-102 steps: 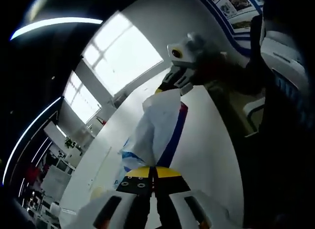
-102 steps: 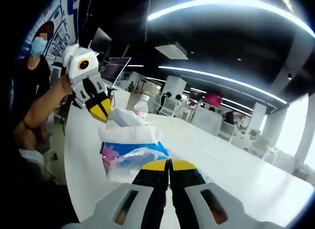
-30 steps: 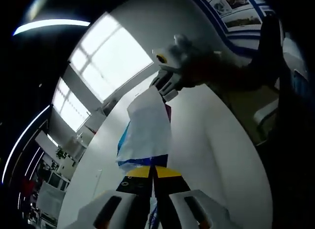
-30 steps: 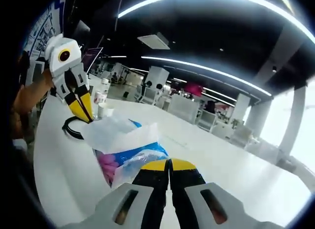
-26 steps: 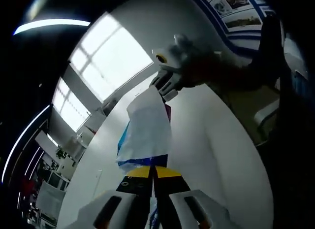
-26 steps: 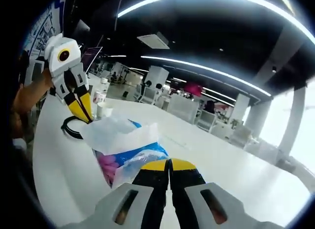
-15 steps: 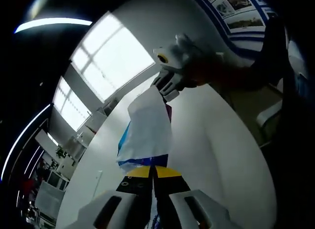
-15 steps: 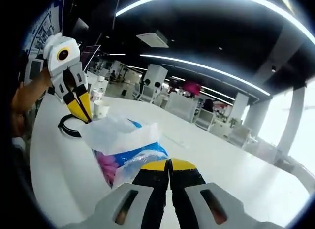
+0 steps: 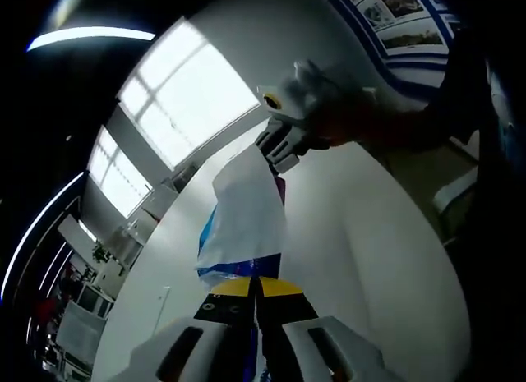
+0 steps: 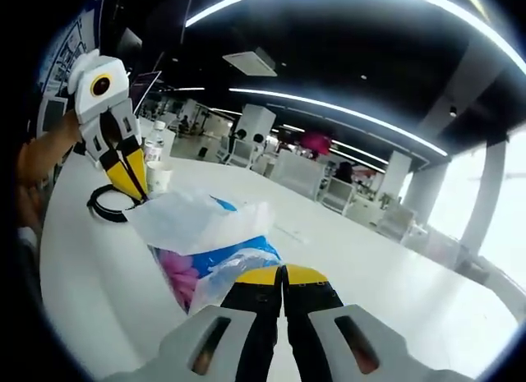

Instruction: Arrange the tabletop items into an orderly group along one side of the table until the central work area is clear of visible clutter.

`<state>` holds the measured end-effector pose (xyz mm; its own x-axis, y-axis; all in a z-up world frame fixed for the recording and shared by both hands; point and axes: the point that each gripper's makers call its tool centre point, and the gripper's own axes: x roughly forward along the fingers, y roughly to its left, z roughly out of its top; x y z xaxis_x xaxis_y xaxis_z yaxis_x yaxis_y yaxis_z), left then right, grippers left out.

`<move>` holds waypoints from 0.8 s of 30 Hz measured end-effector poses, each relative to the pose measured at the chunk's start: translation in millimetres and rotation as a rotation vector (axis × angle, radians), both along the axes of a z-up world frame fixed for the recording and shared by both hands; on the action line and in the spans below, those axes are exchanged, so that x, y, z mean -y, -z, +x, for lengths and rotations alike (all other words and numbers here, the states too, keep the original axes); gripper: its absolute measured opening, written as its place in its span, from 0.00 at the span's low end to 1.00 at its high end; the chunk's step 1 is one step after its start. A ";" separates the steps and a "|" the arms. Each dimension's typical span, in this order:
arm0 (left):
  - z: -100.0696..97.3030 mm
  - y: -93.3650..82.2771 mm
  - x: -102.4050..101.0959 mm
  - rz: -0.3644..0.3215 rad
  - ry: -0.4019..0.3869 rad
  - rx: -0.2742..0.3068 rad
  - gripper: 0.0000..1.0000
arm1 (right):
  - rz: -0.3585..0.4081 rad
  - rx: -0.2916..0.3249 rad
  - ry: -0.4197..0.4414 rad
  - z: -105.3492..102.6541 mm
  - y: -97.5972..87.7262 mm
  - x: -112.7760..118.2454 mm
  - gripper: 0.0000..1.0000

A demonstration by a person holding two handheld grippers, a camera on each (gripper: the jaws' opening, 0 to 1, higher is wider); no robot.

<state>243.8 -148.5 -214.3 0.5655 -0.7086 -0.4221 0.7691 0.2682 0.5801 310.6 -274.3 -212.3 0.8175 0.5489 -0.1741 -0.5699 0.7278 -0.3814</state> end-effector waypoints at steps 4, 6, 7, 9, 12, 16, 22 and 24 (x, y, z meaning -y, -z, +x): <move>3.7 1.1 3.5 -0.005 0.000 -0.005 0.00 | -0.009 -0.001 0.009 4.8 2.2 3.5 0.00; 4.4 2.2 5.3 -0.003 0.002 -0.006 0.00 | -0.008 0.001 0.013 5.8 2.6 5.0 0.00; 5.6 2.3 6.5 -0.005 0.003 -0.006 0.00 | -0.010 0.003 0.014 7.4 3.2 6.2 0.00; 7.8 2.6 8.5 -0.009 0.003 -0.008 0.00 | -0.010 0.007 0.019 9.9 4.0 7.8 0.00; 9.9 3.7 12.4 -0.004 0.000 -0.002 0.00 | -0.024 0.014 0.027 13.6 6.4 11.0 0.00; 9.3 4.3 17.4 -0.007 0.011 -0.003 0.00 | -0.064 0.028 0.043 17.5 9.5 15.2 0.00; 12.7 5.7 28.4 -0.020 0.024 -0.017 0.00 | -0.039 0.009 0.041 21.9 15.3 17.6 0.00; 15.3 12.6 33.2 -0.014 0.024 -0.026 0.00 | -0.060 0.010 0.068 27.7 19.6 21.3 0.00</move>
<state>259.1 -181.7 -226.9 0.5372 -0.7277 -0.4265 0.7901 0.2572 0.5564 338.3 -295.6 -232.0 0.8544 0.4810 -0.1966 -0.5160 0.7403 -0.4309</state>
